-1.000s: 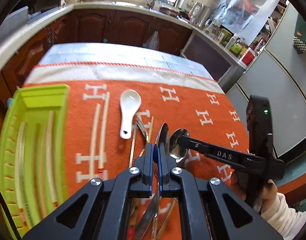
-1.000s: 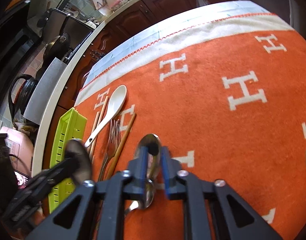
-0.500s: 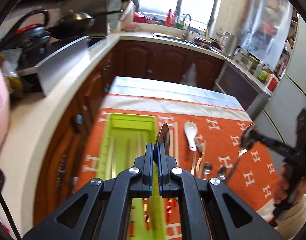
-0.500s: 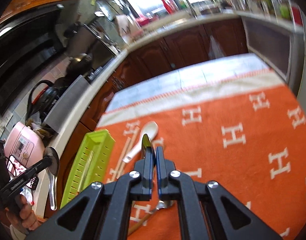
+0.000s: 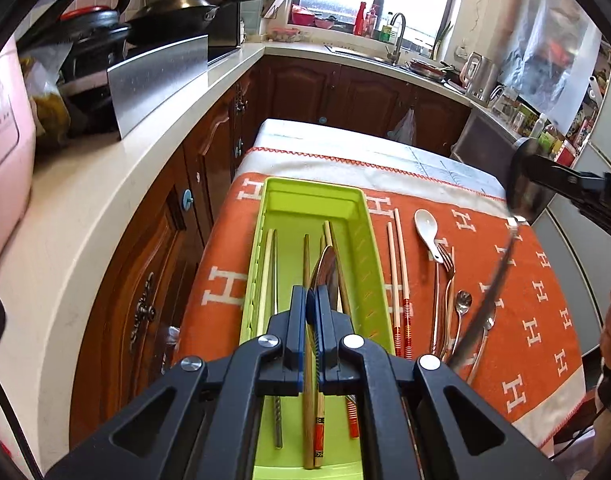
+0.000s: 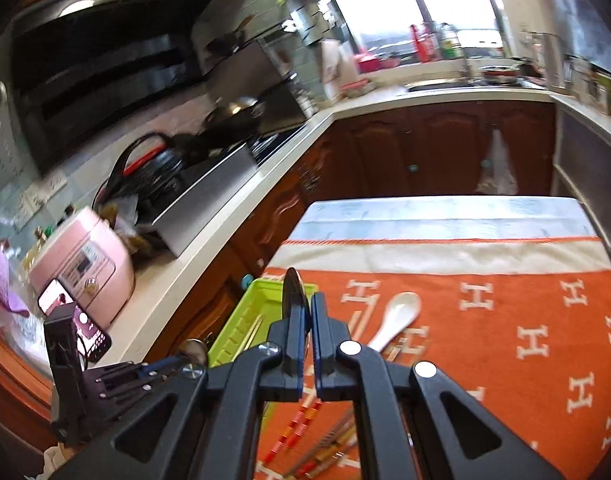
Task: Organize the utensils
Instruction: 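Carry both steel spoons into the green tray and open both tools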
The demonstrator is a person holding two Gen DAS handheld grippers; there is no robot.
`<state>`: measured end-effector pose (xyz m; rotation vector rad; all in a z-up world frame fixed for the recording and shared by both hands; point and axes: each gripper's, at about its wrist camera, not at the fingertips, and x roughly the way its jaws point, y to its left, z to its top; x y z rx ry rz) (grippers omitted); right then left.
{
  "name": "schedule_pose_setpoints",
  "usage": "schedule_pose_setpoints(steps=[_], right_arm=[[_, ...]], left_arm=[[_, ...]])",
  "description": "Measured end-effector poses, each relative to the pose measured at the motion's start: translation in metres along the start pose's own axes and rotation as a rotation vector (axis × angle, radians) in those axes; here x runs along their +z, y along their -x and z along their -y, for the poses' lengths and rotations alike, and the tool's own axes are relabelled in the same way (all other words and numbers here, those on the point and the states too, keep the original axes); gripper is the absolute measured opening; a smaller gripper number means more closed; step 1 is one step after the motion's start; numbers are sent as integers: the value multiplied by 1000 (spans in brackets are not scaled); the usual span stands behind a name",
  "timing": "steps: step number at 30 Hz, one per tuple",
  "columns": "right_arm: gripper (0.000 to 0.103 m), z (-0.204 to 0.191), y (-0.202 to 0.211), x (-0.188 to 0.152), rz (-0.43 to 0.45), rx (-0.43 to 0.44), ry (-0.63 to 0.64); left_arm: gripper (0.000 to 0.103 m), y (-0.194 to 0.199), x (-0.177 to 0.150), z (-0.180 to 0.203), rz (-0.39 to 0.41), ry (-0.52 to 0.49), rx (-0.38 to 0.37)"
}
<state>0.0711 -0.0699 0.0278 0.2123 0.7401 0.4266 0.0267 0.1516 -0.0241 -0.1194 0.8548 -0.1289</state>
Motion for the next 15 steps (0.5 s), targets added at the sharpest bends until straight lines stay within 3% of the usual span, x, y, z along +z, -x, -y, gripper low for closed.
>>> schedule_pose_setpoints(steps=[5, 15], right_arm=[[3, -23, -39, -1, -85, 11, 58], [3, -36, -103, -4, -211, -31, 120]], left_arm=[[2, -10, -2, -1, 1, 2, -14], [2, -56, -10, 2, -82, 38, -64]])
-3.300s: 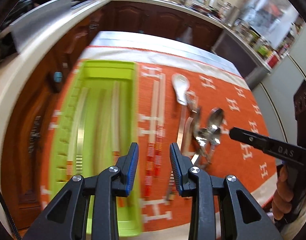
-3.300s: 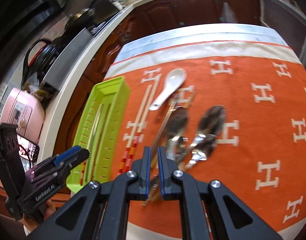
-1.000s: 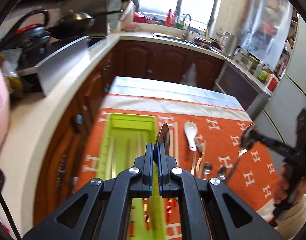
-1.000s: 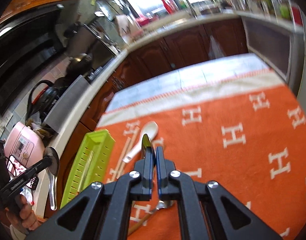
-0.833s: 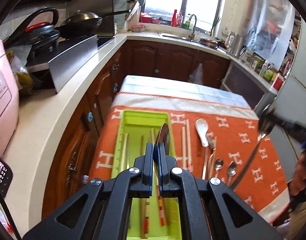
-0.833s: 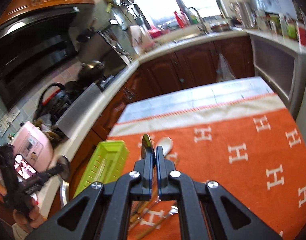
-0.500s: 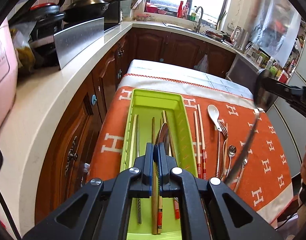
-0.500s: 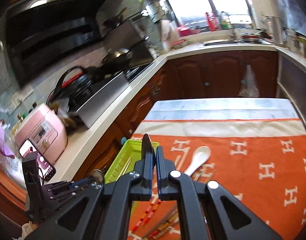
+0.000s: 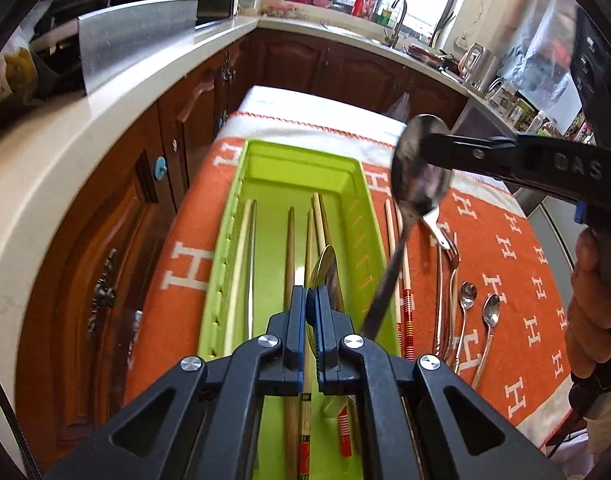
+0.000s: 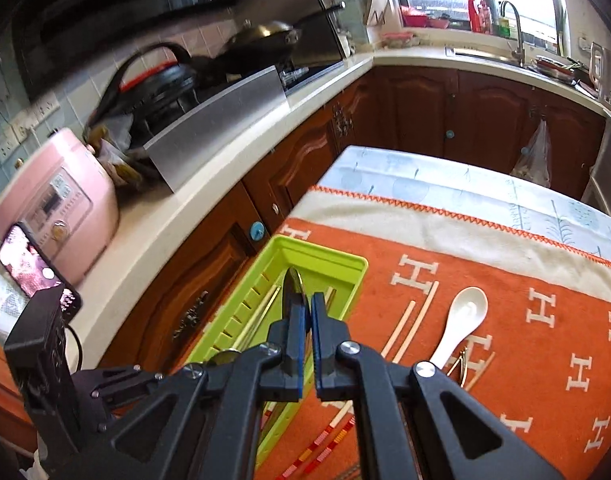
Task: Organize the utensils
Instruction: 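Carry both steel spoons into the green tray and open both tools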
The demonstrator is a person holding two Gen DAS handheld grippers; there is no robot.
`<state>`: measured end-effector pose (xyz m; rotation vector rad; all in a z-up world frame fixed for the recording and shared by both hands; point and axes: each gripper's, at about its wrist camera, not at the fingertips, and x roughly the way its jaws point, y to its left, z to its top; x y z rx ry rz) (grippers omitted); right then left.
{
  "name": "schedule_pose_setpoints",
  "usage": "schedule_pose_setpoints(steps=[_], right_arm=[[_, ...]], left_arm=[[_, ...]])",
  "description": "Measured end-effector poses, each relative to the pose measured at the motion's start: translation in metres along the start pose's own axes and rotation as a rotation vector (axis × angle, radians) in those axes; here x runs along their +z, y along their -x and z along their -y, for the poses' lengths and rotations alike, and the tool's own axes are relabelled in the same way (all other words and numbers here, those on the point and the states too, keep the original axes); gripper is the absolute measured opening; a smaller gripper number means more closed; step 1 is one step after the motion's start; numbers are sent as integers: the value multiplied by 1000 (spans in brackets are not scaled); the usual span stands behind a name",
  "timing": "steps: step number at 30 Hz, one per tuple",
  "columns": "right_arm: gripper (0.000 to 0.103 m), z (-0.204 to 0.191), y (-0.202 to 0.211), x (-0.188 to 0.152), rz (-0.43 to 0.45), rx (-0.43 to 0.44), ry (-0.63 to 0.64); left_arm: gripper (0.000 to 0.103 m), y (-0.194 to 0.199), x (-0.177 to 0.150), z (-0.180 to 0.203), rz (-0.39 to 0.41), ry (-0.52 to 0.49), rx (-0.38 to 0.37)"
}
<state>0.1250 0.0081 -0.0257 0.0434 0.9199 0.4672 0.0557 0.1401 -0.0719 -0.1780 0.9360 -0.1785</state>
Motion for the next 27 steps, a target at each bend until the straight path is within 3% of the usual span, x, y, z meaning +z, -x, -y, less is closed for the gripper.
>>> schedule_pose_setpoints(steps=[11, 21, 27], right_arm=[[3, 15, -54, 9, -85, -82, -37], [4, 28, -51, 7, -59, -63, -115], [4, 34, -32, -8, -60, -23, -145]], left_arm=[[2, -25, 0, -1, -55, 20, 10], [5, -37, 0, 0, -99, 52, -52], [22, -36, -4, 15, -107, 25, -59]])
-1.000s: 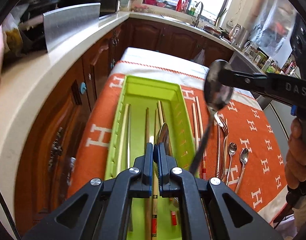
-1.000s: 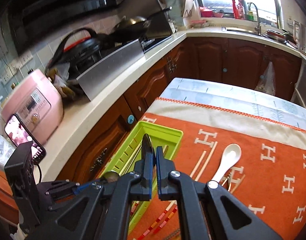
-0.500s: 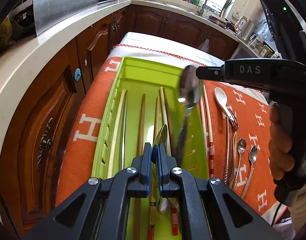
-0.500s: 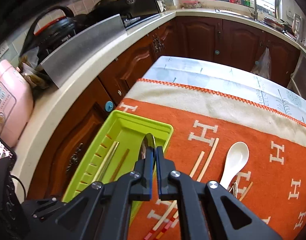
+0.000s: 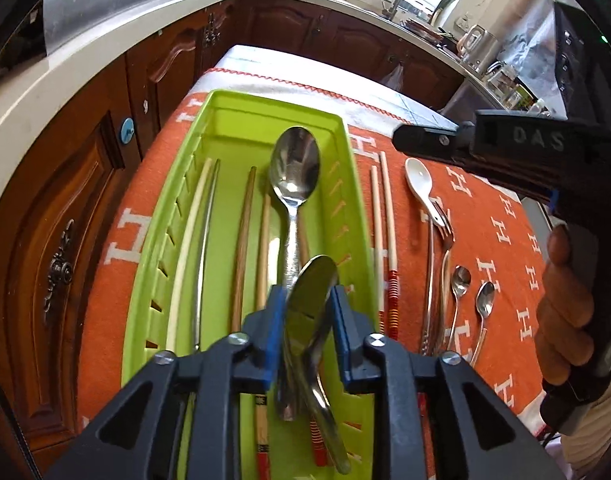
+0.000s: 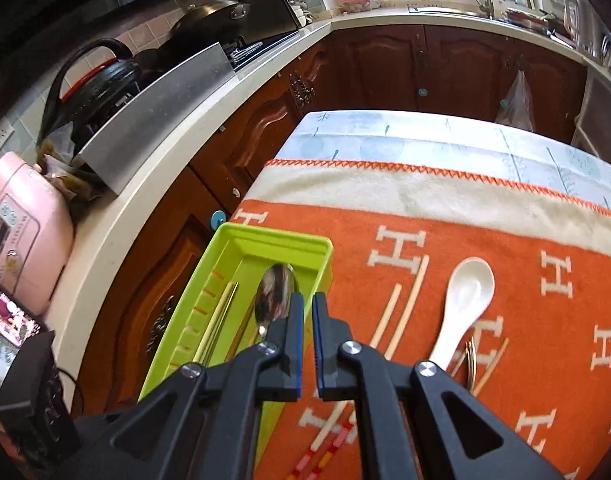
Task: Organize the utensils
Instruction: 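Carry both steel spoons into the green tray and open both tools, then reach the left tool to the white ceramic spoon and grasp its handle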
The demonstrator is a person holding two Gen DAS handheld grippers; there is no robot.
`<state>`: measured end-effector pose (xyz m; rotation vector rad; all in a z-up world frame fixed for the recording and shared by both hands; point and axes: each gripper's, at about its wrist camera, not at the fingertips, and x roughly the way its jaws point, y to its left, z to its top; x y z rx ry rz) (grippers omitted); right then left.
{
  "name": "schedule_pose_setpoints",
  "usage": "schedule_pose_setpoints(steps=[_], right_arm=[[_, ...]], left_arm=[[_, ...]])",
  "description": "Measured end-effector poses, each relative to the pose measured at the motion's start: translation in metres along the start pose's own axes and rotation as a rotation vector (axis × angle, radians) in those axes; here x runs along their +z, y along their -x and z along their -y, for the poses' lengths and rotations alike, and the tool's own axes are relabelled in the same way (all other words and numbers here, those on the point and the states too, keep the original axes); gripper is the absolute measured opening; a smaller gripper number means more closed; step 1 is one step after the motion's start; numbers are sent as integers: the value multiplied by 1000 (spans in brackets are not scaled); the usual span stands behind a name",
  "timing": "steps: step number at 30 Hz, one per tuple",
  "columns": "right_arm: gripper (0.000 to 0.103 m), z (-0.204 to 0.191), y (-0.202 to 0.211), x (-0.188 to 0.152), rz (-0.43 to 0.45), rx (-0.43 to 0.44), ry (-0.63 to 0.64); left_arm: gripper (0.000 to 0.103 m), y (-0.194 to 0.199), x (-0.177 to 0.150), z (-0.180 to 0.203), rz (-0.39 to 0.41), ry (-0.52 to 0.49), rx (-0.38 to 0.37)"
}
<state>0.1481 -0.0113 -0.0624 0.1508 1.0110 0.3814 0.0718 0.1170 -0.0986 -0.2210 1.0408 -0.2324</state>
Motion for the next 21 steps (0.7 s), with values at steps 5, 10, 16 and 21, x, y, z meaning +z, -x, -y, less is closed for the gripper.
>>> schedule_pose_setpoints(steps=[5, 10, 16, 21], right_arm=[[4, 12, 21, -20, 8, 16, -19], [4, 29, 40, -45, 15, 13, -60], [4, 48, 58, -70, 16, 6, -104], [5, 66, 70, -86, 23, -1, -143]], left_arm=[[39, 14, -2, 6, 16, -3, -6], [49, 33, -5, 17, 51, -24, 28], [49, 51, -9, 34, 80, -53, 78], [54, 62, -12, 50, 97, -80, 93]])
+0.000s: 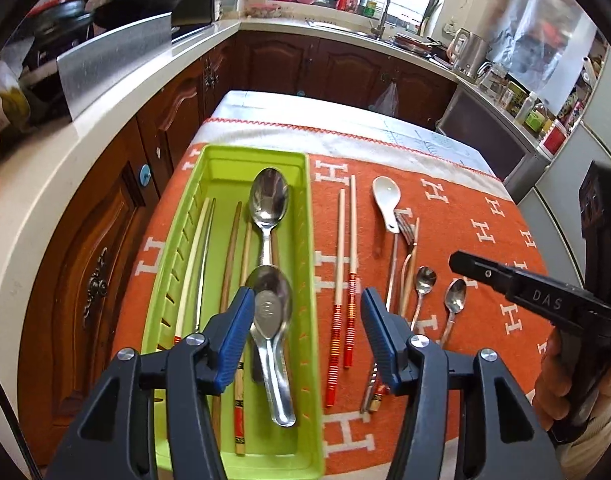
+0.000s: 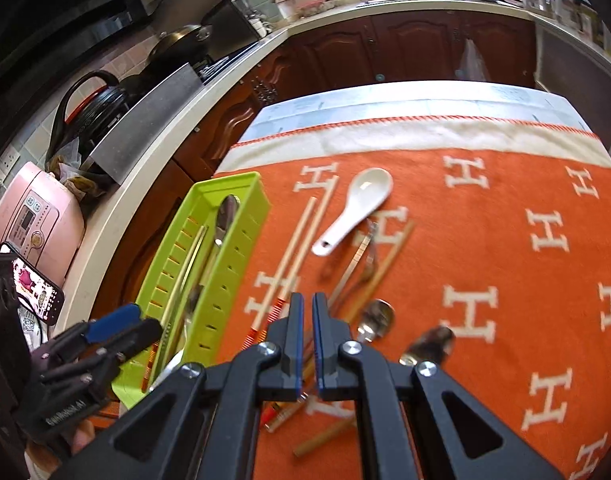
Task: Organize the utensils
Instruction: 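Reach the left tool to the white ceramic spoon and grasp its handle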
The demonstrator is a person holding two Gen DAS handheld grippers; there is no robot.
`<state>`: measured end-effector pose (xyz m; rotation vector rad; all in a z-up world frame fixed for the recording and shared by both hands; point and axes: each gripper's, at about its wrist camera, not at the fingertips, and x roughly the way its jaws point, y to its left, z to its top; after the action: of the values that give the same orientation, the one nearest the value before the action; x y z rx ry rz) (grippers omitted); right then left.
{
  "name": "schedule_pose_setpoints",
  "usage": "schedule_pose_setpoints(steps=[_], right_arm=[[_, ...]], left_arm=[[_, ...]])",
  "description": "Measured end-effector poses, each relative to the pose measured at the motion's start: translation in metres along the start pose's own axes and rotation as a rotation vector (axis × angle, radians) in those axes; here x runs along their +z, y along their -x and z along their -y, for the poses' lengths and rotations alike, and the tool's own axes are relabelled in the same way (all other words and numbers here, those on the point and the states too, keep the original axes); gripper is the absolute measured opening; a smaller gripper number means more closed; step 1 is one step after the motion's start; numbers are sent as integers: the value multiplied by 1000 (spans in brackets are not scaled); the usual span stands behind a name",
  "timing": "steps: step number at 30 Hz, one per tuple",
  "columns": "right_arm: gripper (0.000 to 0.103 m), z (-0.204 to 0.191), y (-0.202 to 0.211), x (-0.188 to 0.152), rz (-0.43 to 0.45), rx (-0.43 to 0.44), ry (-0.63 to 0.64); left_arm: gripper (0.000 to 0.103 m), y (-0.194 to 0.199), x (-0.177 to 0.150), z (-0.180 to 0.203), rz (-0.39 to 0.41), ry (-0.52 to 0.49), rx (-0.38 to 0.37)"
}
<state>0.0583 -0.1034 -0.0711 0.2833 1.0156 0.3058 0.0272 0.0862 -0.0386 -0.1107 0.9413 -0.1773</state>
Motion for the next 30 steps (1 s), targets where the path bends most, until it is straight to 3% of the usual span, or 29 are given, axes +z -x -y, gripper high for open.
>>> schedule_pose_setpoints(steps=[22, 30], right_arm=[[5, 63, 13, -21, -7, 34, -113], [17, 89, 10, -24, -8, 40, -175]], left_arm=[[55, -18, -2, 61, -66, -73, -24], [55, -39, 1, 66, -106, -64, -51]])
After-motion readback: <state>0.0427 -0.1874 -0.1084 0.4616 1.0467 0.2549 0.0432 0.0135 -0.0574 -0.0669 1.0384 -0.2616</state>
